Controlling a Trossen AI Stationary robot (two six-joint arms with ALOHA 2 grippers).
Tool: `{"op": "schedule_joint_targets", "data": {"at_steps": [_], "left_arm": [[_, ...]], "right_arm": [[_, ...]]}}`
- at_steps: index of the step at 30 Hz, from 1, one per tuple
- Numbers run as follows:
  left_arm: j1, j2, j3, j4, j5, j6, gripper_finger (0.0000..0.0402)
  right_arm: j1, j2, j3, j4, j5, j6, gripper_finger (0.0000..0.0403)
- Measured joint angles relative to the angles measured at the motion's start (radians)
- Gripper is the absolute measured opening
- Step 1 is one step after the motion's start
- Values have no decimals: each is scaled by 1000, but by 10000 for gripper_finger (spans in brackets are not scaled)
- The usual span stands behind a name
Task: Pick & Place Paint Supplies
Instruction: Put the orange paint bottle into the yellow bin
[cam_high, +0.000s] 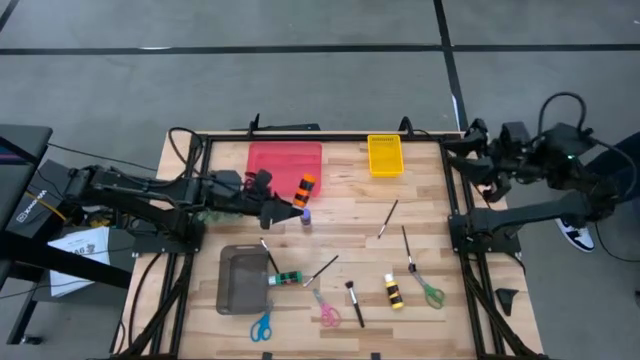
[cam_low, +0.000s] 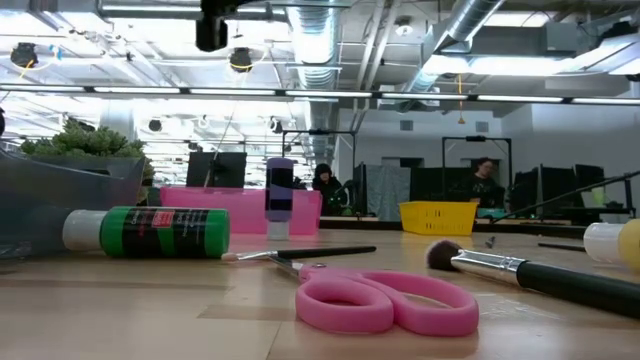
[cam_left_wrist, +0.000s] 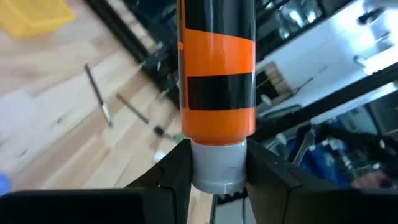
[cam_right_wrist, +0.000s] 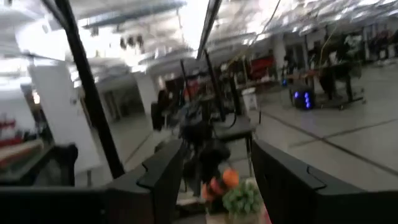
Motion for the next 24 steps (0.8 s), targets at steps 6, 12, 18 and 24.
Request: {"op": "schedule_joint_targets", "data": {"at_steps": [6,12,18,24], "left_arm": [[29,58,42,73,102,99,111],[42,130,107,76,199,142,111],[42,204,155,64,353,145,111],[46,265,210,69,392,186,111]], "right_arm": [[0,173,193,-166,-6,-55,186],[-21,337,426,-363,-69,-157,186],[-78,552,638,-529,-202,-280,186],[-131,762,831,-657,-380,-361,186]]}}
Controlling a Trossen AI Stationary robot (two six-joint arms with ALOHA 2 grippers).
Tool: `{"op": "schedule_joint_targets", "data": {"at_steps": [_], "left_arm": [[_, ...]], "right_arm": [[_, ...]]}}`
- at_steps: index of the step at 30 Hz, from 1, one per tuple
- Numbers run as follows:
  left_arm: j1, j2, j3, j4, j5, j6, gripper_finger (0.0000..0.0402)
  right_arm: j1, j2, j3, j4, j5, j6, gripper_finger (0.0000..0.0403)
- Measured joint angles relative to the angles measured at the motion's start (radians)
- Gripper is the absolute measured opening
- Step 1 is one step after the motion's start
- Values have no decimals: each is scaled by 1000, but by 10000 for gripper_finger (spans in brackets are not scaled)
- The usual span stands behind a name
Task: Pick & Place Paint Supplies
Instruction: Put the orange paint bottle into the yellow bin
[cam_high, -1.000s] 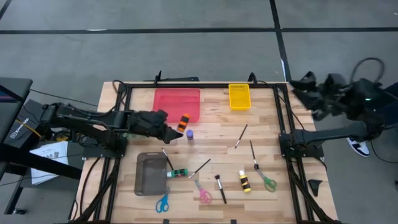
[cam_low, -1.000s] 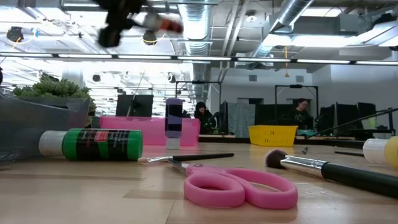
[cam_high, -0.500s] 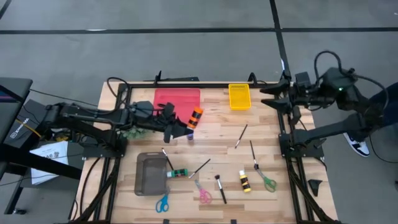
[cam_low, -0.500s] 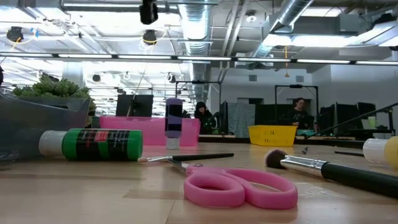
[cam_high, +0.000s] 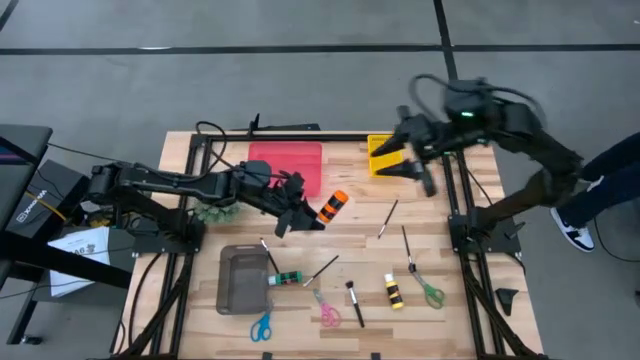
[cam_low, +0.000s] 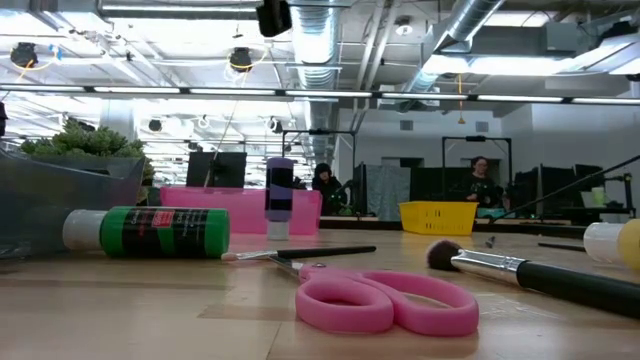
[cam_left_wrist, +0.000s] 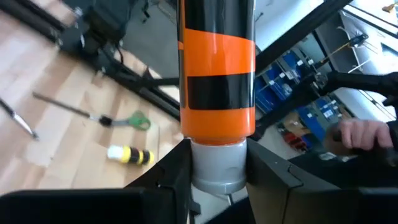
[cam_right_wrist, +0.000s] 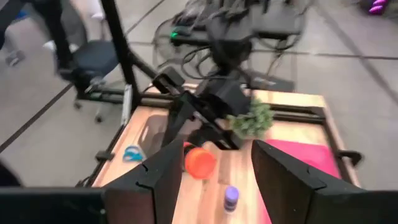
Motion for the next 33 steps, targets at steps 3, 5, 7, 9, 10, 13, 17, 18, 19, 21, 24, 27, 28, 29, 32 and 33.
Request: {"op": "schedule_joint_targets", "data": {"at_steps": [3,5,7,9,10,13,17,18,19,21,24,27,28,29,32,33], "left_arm": [[-7,5,25,3,5,31,111],[-7,5,39,-2,8,32,111],[-6,2,56,-28,7,31,111],[-6,-2,81,-82,6,26,111],[-1,0,94,-102,6,12,111],[19,3,104,-141,5,-67,111],[55,3,107,-159,-7,-211,111],[61,3,106,-179,-6,-246,111],[66,3,106,-193,-10,-275,111],[71,3,106,-227,-13,-322,111],[71,15,106,-253,-16,-399,111],[71,30,106,-258,4,-477,111],[71,33,106,-259,18,-499,111],[71,33,105,-269,30,-524,111],[71,36,105,-250,53,-573,112],[71,36,105,-246,63,-589,112]], "right_arm": [[-17,90,89,-80,-70,-24,186],[-24,136,158,-145,-94,-54,186],[-24,183,233,-215,-96,-99,186],[-15,237,314,-281,-96,-149,186],[-8,263,355,-303,-96,-172,186],[21,287,347,-288,-103,-226,186],[55,319,349,-362,-48,-336,186],[58,327,347,-400,-17,-353,186],[67,344,349,-394,5,-361,186],[82,356,348,-377,23,-375,186],[97,365,353,-356,81,-410,186],[110,383,350,-368,142,-477,186],[116,391,351,-356,155,-497,186],[122,397,348,-366,169,-512,186],[140,416,350,-364,200,-543,186],[144,418,349,-376,202,-552,186]]}}
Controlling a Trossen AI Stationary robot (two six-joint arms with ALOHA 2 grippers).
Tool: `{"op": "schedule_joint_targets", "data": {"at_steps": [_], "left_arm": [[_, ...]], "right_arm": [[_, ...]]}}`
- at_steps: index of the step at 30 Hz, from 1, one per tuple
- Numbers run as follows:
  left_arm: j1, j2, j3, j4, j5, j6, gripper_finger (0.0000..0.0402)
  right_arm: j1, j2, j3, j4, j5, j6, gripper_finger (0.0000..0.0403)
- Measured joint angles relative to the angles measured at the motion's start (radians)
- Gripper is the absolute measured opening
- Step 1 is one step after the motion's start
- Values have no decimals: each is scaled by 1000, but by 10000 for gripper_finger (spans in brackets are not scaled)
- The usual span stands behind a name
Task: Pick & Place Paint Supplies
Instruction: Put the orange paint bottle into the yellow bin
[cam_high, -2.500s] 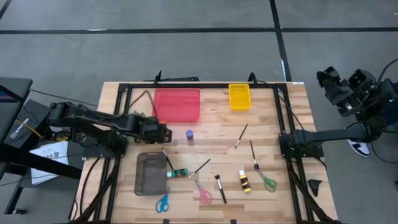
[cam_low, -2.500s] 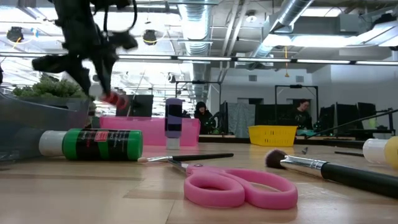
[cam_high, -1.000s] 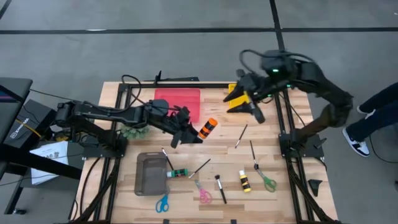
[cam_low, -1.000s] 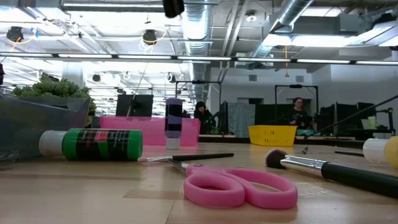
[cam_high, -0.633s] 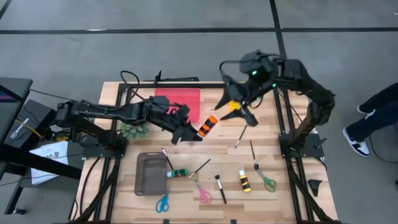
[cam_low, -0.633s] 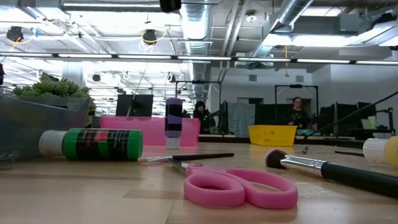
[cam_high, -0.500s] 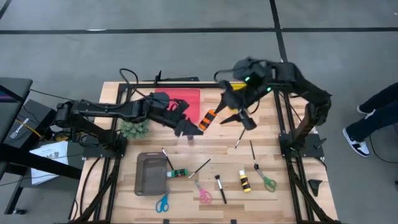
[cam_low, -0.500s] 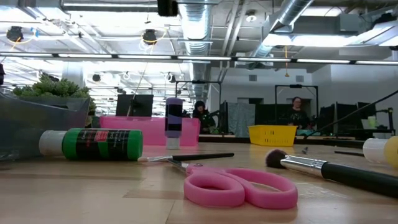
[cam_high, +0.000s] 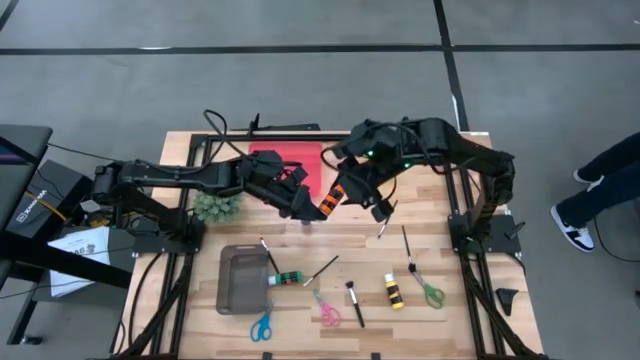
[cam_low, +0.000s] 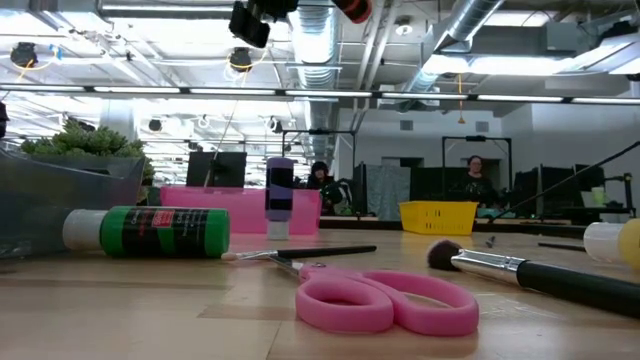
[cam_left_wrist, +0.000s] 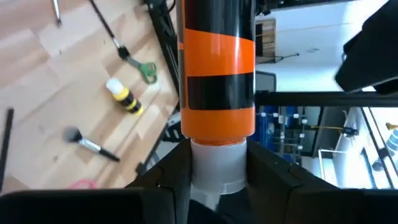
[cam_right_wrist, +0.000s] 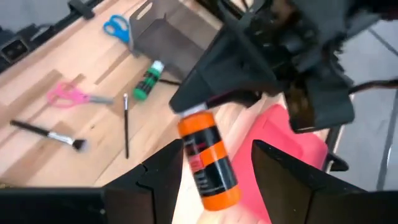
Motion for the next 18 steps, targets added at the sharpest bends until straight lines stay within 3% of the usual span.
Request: {"op": "schedule_joint_targets", "data": {"at_steps": [10,18], "left_arm": [[-3,-15,0,88,101,-67,114],[-8,-15,-1,77,154,-67,114]], "right_arm": [[34,66,-1,-25,74,14,186],[41,87,0,-12,76,80,186]]}}
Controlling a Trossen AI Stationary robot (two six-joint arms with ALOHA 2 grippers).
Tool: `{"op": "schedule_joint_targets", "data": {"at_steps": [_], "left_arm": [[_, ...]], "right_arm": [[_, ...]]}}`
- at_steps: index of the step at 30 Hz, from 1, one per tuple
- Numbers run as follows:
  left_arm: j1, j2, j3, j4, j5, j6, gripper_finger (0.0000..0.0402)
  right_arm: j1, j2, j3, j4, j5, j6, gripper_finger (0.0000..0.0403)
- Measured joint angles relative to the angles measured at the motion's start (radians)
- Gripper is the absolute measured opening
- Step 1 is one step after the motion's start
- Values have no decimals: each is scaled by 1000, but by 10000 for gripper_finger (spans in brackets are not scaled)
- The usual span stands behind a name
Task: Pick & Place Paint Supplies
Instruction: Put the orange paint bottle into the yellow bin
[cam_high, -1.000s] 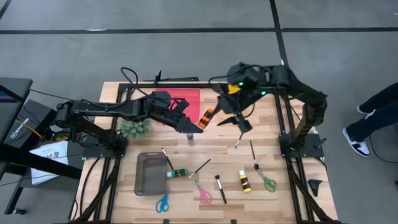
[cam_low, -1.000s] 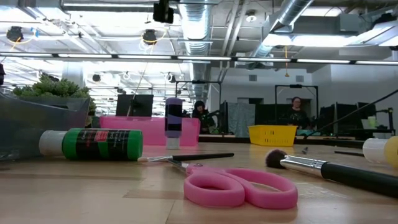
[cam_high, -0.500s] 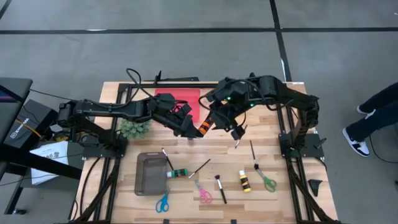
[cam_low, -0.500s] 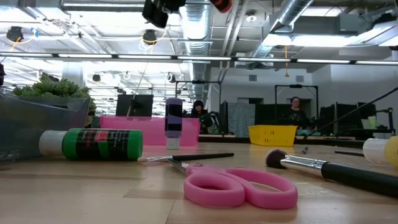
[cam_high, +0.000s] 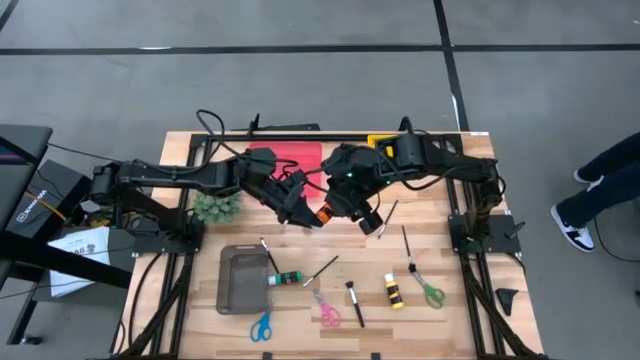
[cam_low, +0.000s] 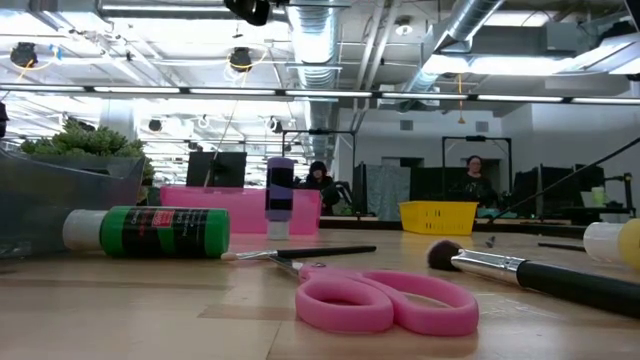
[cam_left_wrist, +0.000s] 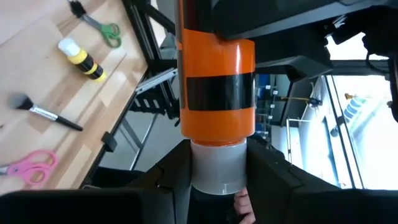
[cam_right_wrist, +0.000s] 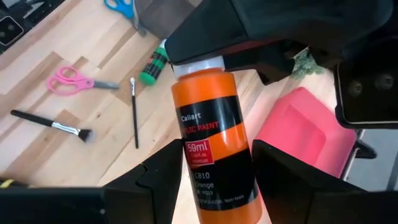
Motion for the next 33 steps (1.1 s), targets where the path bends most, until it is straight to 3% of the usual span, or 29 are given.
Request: {"op": "schedule_joint_targets", "data": {"at_steps": [33], "left_arm": [[7,0,0,-8,-43,9,114]], "right_arm": [[37,11,-1,43,9,10,186]]}}
